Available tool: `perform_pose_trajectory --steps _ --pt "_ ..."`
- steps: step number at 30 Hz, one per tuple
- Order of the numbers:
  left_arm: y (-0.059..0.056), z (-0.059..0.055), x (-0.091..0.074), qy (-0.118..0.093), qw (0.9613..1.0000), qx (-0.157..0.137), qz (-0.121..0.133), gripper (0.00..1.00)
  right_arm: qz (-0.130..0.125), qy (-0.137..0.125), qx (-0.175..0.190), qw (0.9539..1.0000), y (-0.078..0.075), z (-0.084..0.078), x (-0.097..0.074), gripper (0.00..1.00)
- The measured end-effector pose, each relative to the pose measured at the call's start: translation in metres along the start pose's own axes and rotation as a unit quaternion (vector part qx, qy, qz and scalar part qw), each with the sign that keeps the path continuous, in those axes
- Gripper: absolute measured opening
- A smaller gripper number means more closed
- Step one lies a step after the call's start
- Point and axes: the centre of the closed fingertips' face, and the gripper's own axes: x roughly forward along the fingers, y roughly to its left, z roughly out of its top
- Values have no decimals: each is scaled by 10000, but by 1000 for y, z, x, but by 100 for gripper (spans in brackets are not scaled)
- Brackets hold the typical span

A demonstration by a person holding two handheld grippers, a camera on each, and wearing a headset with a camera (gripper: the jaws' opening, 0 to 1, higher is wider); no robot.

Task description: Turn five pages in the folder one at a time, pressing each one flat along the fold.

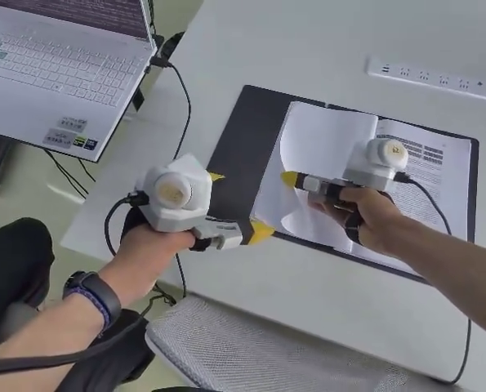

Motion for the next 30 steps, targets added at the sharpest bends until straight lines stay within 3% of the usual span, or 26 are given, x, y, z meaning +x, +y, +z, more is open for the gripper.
perform_pose_trajectory --steps 3,11,19,30 --pt "2 -3 6 62 10000 -20 11 74 26 -19 -13 10000 -5 3 0 3" --pt "-1 2 21 83 9999 57 -32 69 115 -55 -11 9999 -2 4 -10 15" --pt "1 9 38 30 9998 165 -84 56 23 -186 -147 9997 -4 14 -27 18" --pt "5 5 64 253 9988 408 -116 42 5 -418 -236 9988 -4 29 -49 20"
